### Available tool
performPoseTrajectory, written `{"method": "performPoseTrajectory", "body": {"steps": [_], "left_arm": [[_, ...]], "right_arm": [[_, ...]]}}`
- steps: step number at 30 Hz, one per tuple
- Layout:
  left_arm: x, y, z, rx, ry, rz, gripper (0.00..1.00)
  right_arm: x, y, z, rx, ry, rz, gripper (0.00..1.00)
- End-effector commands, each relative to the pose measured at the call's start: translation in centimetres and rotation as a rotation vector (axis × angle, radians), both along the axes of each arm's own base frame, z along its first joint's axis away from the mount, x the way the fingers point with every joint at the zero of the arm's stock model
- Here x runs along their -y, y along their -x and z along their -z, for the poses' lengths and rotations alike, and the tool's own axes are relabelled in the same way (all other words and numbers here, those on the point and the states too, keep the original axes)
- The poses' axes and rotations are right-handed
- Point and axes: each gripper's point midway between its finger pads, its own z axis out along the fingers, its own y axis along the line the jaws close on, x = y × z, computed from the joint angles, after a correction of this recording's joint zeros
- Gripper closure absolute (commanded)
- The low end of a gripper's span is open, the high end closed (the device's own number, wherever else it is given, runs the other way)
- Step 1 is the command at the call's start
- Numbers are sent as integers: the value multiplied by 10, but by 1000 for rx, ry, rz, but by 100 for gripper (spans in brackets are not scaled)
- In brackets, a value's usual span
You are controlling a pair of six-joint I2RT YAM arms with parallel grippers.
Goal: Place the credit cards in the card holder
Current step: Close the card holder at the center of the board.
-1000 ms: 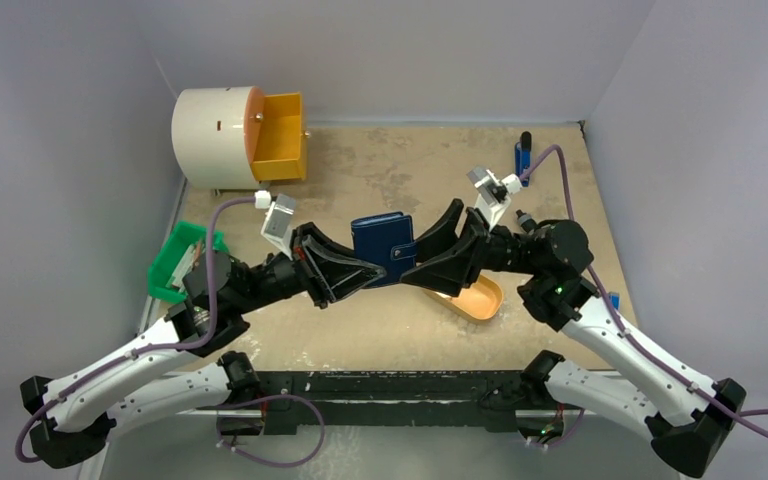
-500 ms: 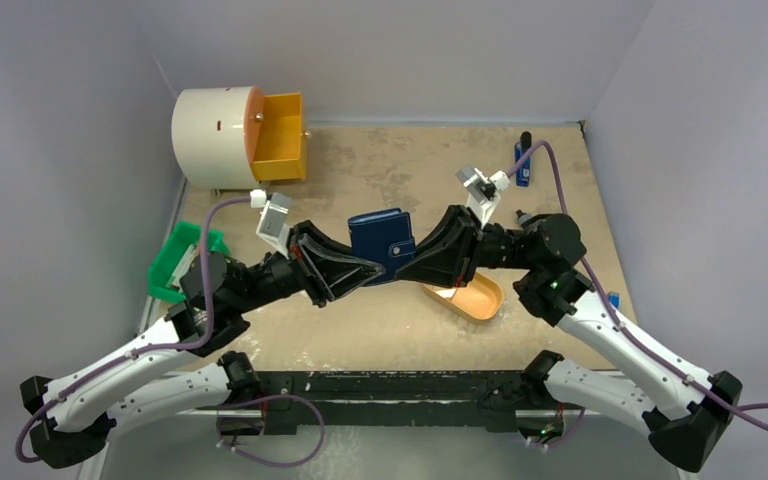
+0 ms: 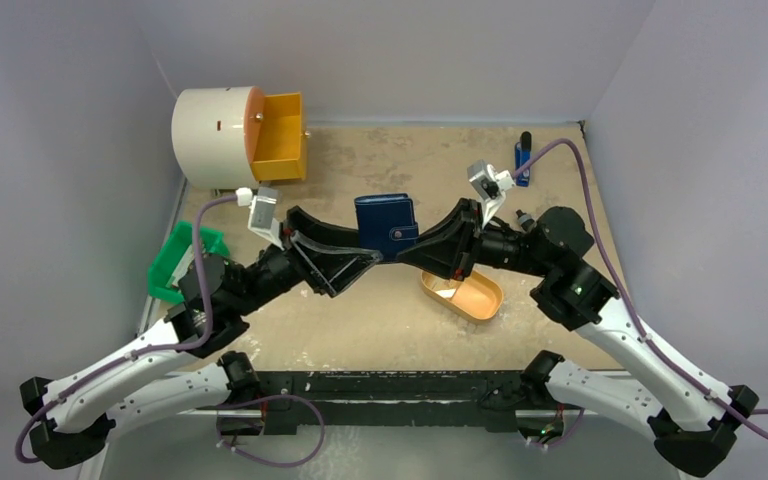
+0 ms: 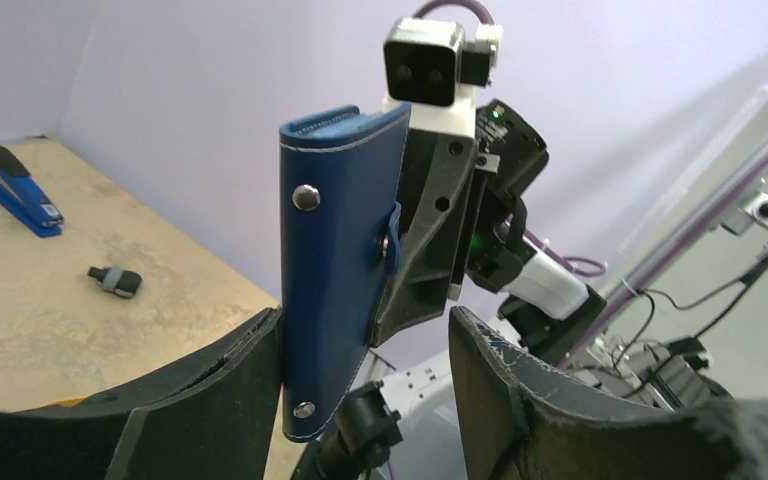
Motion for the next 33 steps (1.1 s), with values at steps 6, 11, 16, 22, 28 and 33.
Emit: {"method": "performPoseTrajectory", "body": {"steps": [6, 11, 16, 22, 28, 33], "left_arm": [[-22, -22, -22, 19, 93, -168, 41], [-14, -22, -18, 15, 85, -144, 43], [-10, -22, -15, 10, 83, -133, 45], [-7, -20, -14, 9, 85, -115, 56], [-1, -15, -15, 18, 83, -70, 93], [-1, -12, -15, 26, 83, -58, 100]], "right_arm": [[7, -9, -13, 73, 8, 80, 100], [6, -8, -13, 71, 7, 71, 100], [4, -4, -14, 73, -2, 39, 100], [3, 2, -15, 79, -16, 4, 100], [4, 7, -16, 80, -18, -16, 100], [8, 18, -17, 93, -25, -47, 95]]}}
